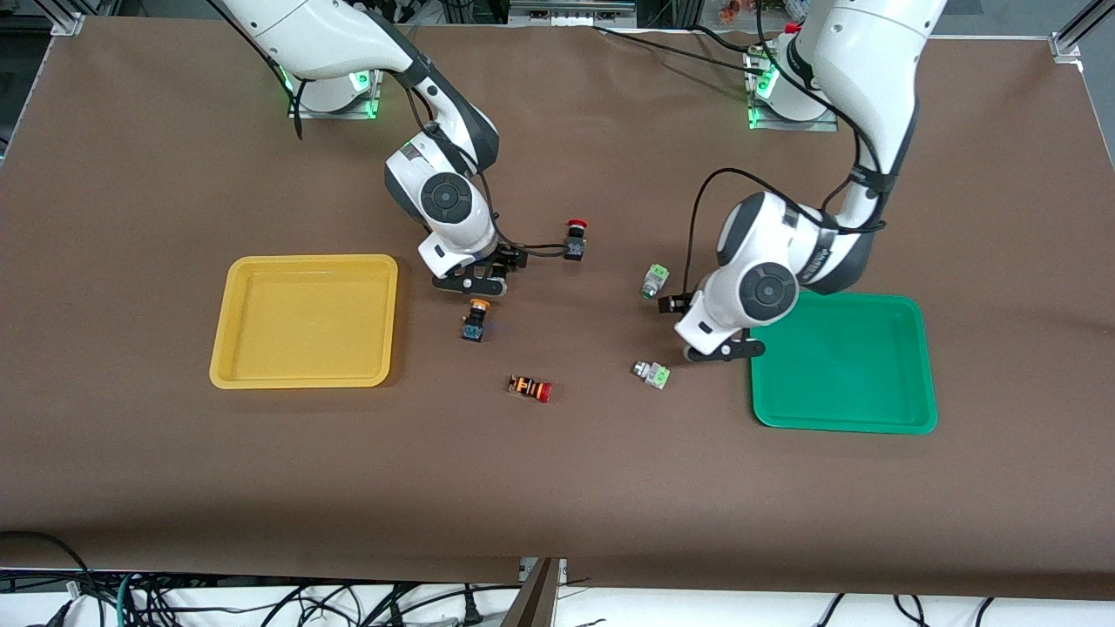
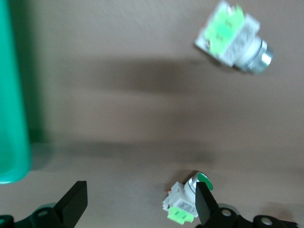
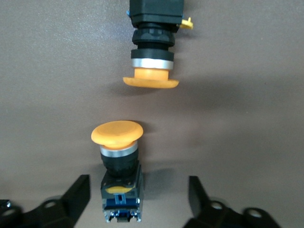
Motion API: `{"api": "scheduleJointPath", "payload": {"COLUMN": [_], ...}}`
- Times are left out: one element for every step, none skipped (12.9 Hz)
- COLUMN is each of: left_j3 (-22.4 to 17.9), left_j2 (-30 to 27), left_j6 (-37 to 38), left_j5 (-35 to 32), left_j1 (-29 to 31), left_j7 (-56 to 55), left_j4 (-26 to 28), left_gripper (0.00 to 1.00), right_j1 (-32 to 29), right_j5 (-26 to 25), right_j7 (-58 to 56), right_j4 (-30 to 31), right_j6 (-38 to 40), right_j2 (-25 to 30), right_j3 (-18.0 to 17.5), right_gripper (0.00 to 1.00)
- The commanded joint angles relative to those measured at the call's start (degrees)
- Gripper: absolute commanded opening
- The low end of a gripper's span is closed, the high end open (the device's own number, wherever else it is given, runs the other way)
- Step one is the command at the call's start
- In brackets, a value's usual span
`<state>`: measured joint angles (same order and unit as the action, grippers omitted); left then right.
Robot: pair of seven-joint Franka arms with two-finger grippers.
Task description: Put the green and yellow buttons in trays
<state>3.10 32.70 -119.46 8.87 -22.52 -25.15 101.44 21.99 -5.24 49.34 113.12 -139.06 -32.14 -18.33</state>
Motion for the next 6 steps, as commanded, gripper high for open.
{"api": "scheduleJointPath", "payload": {"left_j3": [-0.5, -0.4, -0.3, 0.0, 0.0, 0.0], "left_j2": [-1.6, -1.6, -1.8, -2.5, -2.6, -2.0], "left_j6": [-1.9, -1.9, -2.6, -3.5, -4.9, -6.3], "left_j5": [0.2, 0.2, 0.2, 0.2, 0.2, 0.1], "left_j1": [-4.6, -5.7, -5.9, -6.8, -7.7, -7.8], "left_j7": [-0.1, -0.1, -0.2, -0.2, -0.1, -0.1], "left_j4": [2.8, 3.5, 5.0, 6.0, 7.1, 7.2], "left_gripper": [1.0, 1.0, 1.0, 1.0, 1.0, 1.0], "right_j1": [-0.8, -0.8, -0.8, -0.8, -0.8, -1.1], "right_j5": [-1.6, -1.6, -1.6, -1.6, -1.6, -1.6], "right_j7": [0.8, 0.8, 0.9, 0.8, 0.0, -0.5], "right_j4": [0.3, 0.3, 0.0, -0.3, -1.6, -2.5], "right_j6": [-0.9, -0.9, -0.9, -0.9, -0.3, 2.6], "right_j2": [0.0, 0.0, 0.0, 0.1, 0.7, 2.1], "right_j3": [-1.1, -1.1, -1.3, -1.4, -1.4, -1.3], "right_gripper": [0.29, 0.15, 0.08, 0.01, 0.0, 0.0]}}
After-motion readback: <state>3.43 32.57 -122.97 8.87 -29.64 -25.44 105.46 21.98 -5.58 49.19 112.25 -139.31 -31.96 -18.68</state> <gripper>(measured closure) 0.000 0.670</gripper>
